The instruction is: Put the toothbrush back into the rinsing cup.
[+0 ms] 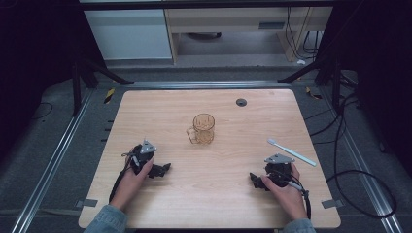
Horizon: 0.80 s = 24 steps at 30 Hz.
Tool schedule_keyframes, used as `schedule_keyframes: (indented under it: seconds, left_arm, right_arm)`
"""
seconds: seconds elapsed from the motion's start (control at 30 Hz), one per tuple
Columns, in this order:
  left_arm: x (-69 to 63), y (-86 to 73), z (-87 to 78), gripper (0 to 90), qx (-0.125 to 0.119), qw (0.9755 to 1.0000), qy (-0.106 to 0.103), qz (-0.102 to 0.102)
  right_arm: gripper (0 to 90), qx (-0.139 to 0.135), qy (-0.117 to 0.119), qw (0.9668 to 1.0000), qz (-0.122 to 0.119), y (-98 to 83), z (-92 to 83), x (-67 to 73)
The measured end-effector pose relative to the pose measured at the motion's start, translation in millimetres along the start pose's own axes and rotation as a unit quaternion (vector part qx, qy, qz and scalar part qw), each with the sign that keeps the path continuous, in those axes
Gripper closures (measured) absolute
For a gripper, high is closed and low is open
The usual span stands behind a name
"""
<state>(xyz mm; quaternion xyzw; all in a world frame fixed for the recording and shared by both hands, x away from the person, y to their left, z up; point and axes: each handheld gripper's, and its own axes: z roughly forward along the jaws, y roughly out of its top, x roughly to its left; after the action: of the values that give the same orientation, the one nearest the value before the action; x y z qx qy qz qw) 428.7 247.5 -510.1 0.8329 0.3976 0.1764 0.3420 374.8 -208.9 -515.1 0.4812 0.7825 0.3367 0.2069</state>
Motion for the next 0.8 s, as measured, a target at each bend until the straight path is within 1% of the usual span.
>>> schedule_keyframes:
  seconds: [0.07,0.1,0.13,0.17,0.2,0.23,0.27,0.3,0.33,0.37,0.4,0.43,0.47,0.5,0.6,0.63,0.67,0.7,0.73,0.77,0.8]
  left_arm:
    - [0.0,0.0,-0.1,0.0,0.001,1.0,0.0,0.0]
    - [0.0,0.0,-0.1,0.0,0.001,1.0,0.0,0.0]
    - [0.0,0.0,-0.1,0.0,0.001,1.0,0.0,0.0]
    - [0.0,0.0,-0.1,0.0,0.001,1.0,0.0,0.0]
    - [0.0,0.0,-0.1,0.0,0.001,1.0,0.0,0.0]
    - [0.0,0.0,-0.1,0.0,0.001,1.0,0.0,0.0]
    - [0.0,0.0,-0.1,0.0,0.001,1.0,0.0,0.0]
    - [-0.1,0.0,-0.1,0.0,0.001,1.0,0.0,0.0]
    - [-0.1,0.0,-0.1,0.0,0.001,1.0,0.001,0.0]
    - [-0.1,0.0,-0.1,0.0,0.001,1.0,0.001,0.0]
    - [-0.1,0.0,-0.1,0.0,0.001,1.0,0.001,0.0]
    - [-0.1,0.0,-0.1,0.0,0.001,1.0,0.001,0.0]
    - [-0.1,0.0,-0.1,0.0,0.001,1.0,0.001,0.0]
    - [-0.1,0.0,-0.1,0.0,0.001,1.0,0.001,0.0]
    - [-0.1,0.0,-0.1,0.0,0.001,1.0,0.001,0.0]
    - [-0.1,0.0,-0.2,0.0,0.001,1.0,0.001,-0.001]
    - [-0.1,0.0,-0.2,0.0,0.001,1.0,0.001,0.0]
    - [-0.1,0.0,-0.2,0.0,0.001,1.0,0.001,0.0]
    - [-0.1,0.0,-0.2,0.0,0.001,1.0,0.001,0.0]
    - [-0.1,0.0,-0.2,0.0,0.001,1.0,0.001,0.0]
    - [-0.1,0.0,-0.2,0.0,0.001,1.0,0.001,0.0]
  right_arm:
    - [4.6,-0.003,0.0,1.0,0.002,0.0,-0.5,-0.9]
    - [8.2,-0.002,0.0,1.0,-0.001,0.8,-1.6,-2.1]
    - [11.7,0.003,0.005,1.0,-0.006,3.8,-6.4,-2.3]
    - [11.0,0.003,0.004,0.9999,-0.012,6.0,-10.5,-1.5]
    - [11.0,0.003,0.004,0.9999,-0.012,6.0,-10.5,-1.5]
    - [16.4,0.013,0.0,0.9994,-0.033,13.4,-23.2,-0.2]
    - [16.4,0.013,0.0,0.9994,-0.033,13.4,-23.2,-0.2]
    - [18.2,0.026,-0.006,0.9984,-0.049,20.1,-34.3,-1.5]
    - [19.6,0.032,-0.005,0.9979,-0.056,24.1,-40.1,-2.9]
    - [19.6,0.032,-0.005,0.9979,-0.056,24.1,-40.1,-2.9]
    - [20.3,0.042,-0.007,0.9969,-0.066,28.3,-46.2,-5.1]
    - [22.7,0.059,-0.015,0.9945,-0.086,36.3,-57.9,-11.2]
    - [22.7,0.059,-0.015,0.9945,-0.086,36.3,-57.9,-11.2]
    - [24.5,0.07,-0.018,0.9931,-0.092,40.4,-65.1,-17.7]
    - [27.2,0.093,-0.027,0.9898,-0.105,45.6,-73.5,-28.5]
    - [27.2,0.093,-0.027,0.9898,-0.105,45.6,-73.5,-28.5]
    - [27.8,0.099,-0.031,0.9883,-0.111,48.1,-76.3,-31.4]
    - [29.2,0.109,-0.031,0.9864,-0.119,55.9,-83.4,-37.6]
    - [29.4,0.112,-0.033,0.9857,-0.122,58.9,-85.6,-39.8]
    - [29.4,0.112,-0.033,0.9857,-0.122,58.9,-85.6,-39.8]
    - [29.7,0.116,-0.035,0.9847,-0.125,63.3,-88.7,-42.5]
